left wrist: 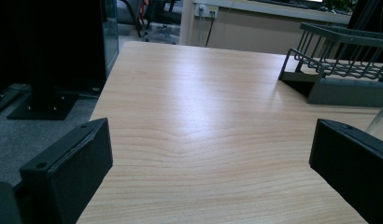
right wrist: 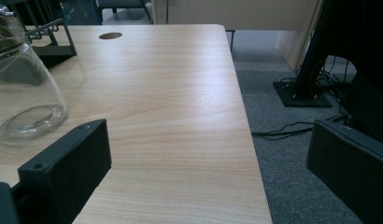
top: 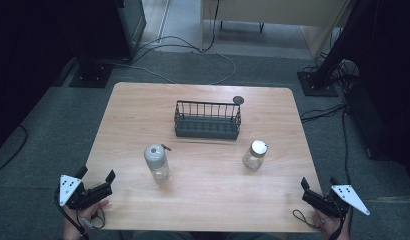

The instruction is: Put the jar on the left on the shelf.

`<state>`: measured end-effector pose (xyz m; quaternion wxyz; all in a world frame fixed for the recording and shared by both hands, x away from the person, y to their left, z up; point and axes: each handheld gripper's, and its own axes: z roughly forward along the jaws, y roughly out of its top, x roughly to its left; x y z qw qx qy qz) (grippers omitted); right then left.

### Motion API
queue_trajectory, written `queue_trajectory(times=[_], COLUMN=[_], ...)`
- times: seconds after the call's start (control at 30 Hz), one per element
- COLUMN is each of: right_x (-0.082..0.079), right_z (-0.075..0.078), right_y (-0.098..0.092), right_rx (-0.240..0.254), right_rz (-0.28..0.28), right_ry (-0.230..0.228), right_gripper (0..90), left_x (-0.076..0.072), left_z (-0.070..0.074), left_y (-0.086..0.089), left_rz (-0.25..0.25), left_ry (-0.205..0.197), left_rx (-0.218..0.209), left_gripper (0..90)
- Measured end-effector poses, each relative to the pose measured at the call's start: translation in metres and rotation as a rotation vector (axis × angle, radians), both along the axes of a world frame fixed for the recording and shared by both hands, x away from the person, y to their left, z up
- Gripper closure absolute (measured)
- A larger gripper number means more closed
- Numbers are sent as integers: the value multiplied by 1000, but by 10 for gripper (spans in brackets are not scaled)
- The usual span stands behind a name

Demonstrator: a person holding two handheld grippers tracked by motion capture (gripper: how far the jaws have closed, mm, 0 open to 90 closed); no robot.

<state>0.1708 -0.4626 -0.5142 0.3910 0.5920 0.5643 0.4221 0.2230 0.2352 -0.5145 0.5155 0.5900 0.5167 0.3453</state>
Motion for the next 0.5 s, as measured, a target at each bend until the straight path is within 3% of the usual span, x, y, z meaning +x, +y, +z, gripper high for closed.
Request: queue_trajectory(times=[0.5], right_x=[1], right_z=[0], right_y=[0], right_rx=[12], right_rz=[-7], right_ry=[9], right_gripper=[0], left_x=[-1], left_z=[5], left_y=[-17], left_rz=[-36], left_ry=[-1], left_rx=[33], left_gripper=[0])
